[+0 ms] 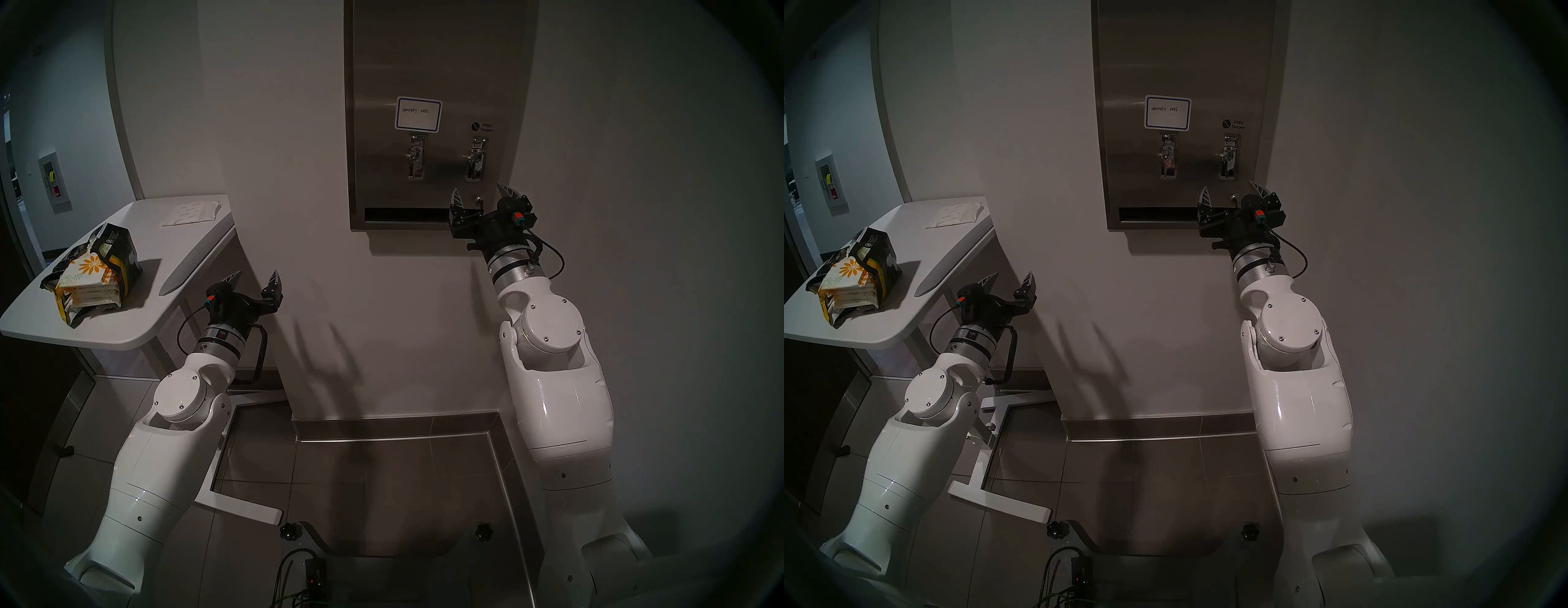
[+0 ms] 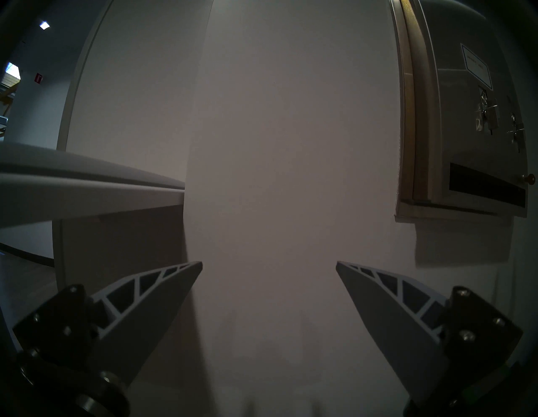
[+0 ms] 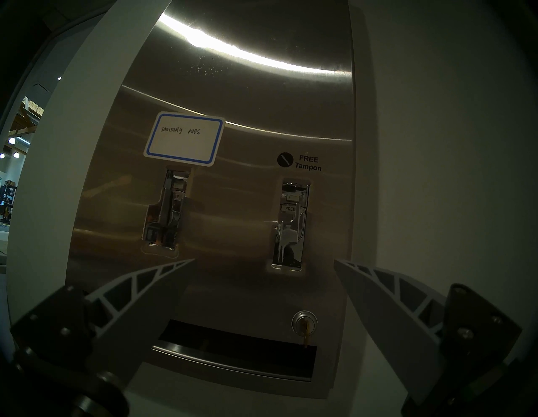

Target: Open the dispenser door, put the pads inside, close the door

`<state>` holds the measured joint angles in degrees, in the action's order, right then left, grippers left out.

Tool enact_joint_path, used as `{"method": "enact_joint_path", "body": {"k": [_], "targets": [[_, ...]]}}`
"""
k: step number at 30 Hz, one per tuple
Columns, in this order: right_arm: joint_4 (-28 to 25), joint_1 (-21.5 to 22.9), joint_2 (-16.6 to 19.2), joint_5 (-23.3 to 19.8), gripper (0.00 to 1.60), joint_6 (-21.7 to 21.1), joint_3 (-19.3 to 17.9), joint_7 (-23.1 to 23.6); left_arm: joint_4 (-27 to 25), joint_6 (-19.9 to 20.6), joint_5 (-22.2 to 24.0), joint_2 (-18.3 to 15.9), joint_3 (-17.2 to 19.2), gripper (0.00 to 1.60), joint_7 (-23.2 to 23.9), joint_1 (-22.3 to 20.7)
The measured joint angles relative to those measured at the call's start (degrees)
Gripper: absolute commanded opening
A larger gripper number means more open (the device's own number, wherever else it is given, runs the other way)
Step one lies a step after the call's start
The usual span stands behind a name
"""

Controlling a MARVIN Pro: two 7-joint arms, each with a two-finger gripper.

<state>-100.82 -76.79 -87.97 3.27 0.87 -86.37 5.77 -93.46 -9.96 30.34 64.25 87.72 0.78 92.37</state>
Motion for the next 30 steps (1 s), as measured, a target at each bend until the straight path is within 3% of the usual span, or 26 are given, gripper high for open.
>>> {"method": "enact_joint_path", "body": {"k": [13,30], "targets": [[1.5,0.9,0.0,0.2,1.6,-0.1,-0.5,-0.6,-0.4,-0.2,0.0,0.1,-2.7,1.6,1.3,0.0],[5.3,2.0,-0.2,0.3,1.6,-0.6,-0.6,-1.2,0.6,-0.3,-3.2,0.7,-3.2,1.6,-1.8,-1.6]]}}
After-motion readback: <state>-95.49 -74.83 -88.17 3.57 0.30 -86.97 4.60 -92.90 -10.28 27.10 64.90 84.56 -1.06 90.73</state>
